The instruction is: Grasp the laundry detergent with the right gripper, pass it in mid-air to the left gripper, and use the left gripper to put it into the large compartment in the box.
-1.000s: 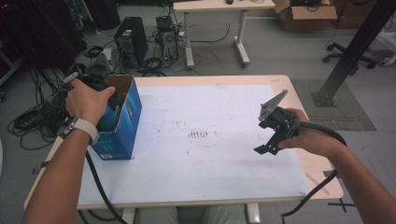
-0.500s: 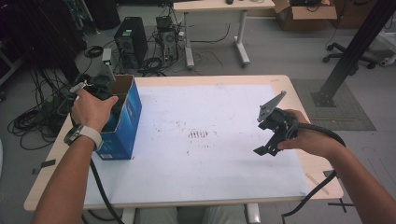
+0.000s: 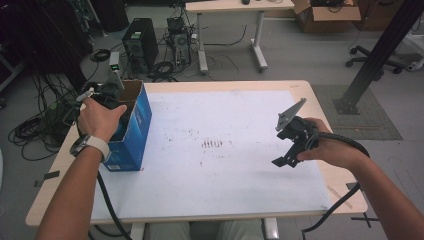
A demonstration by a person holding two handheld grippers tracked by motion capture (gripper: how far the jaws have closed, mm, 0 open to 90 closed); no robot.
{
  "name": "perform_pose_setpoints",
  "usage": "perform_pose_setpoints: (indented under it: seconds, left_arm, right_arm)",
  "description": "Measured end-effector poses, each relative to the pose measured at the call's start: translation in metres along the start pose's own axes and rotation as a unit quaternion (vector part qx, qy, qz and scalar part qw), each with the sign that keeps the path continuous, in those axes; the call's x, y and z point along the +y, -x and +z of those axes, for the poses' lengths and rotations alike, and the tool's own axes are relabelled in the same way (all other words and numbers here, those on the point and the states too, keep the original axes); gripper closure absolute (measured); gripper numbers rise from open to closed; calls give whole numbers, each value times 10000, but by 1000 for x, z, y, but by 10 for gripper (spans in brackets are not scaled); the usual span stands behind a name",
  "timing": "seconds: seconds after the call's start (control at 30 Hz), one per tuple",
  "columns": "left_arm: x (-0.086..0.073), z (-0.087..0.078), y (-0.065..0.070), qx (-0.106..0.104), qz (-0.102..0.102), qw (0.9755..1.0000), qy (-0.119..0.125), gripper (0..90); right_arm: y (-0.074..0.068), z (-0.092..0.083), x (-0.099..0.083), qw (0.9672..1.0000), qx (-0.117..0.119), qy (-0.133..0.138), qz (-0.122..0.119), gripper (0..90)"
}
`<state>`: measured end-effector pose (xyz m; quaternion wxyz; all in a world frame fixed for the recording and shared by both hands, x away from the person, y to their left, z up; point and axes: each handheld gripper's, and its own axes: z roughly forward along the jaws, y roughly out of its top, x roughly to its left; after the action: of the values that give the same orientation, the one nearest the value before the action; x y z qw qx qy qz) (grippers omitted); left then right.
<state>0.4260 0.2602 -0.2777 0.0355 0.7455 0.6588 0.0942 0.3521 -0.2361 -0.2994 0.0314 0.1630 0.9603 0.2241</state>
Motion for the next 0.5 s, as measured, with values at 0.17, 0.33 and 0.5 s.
perform_pose_setpoints:
  seconds: [0.17, 0.33, 0.5]
  left_arm:
    - [2, 1, -1, -13, 0, 10000, -32, 376]
    - [1, 1, -3, -81, -20, 9999, -58, 374]
    - [1, 1, -4, -97, 44, 9999, -74, 346]
  right_arm:
    - [0, 2, -2, 10000, 11, -6, 8, 62]
    - [0, 3, -2, 10000, 18, -40, -22, 62]
    - [-1, 3, -2, 10000, 36, -20, -22, 64]
